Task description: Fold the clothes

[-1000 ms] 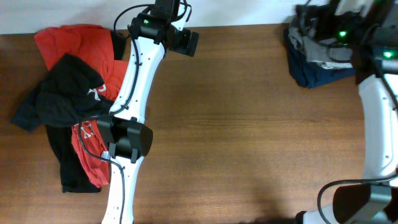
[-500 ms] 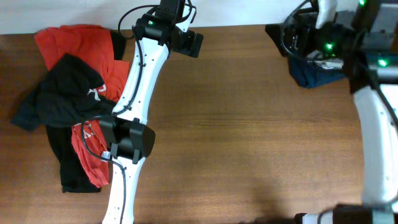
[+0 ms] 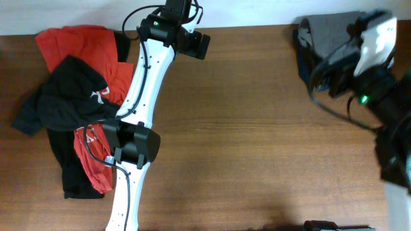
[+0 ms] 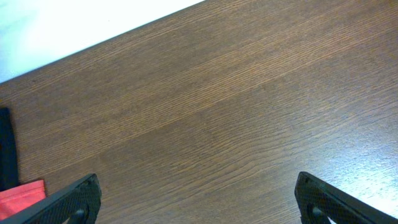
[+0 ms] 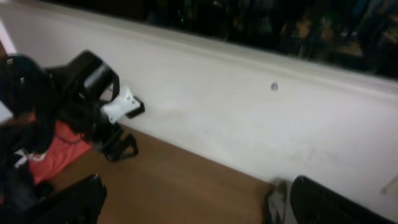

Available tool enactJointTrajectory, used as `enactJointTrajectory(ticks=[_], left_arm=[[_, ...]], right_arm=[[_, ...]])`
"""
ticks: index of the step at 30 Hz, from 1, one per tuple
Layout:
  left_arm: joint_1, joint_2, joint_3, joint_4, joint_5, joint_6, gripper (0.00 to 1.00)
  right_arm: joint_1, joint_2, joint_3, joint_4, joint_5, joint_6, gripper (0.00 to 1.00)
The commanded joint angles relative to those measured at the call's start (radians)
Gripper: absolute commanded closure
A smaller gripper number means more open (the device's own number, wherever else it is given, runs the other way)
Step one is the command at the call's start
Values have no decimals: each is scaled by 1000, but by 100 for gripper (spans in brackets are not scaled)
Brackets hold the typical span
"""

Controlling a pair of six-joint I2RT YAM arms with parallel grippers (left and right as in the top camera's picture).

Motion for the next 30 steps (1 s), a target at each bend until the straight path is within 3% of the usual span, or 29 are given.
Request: enactJointTrajectory(ticks=[1,8,15,20,30], left_arm=[[-4,3,12,-1,-7,1,1],[-9,3,12,-1,-7,1,1],[-9,3,12,-1,-7,1,1],[-9,3,12,-1,-7,1,1],[-9,3,12,-1,-7,1,1]], right_arm=[[5,-127,-250,129,26,-18,1],[5,-439,-759,353,27,-14,1],[4,-743,-1134,479,58,-15,1],[3,-927,-1271,480,123,-15,2],[3,-1072,-1411,474,254,-15,1]])
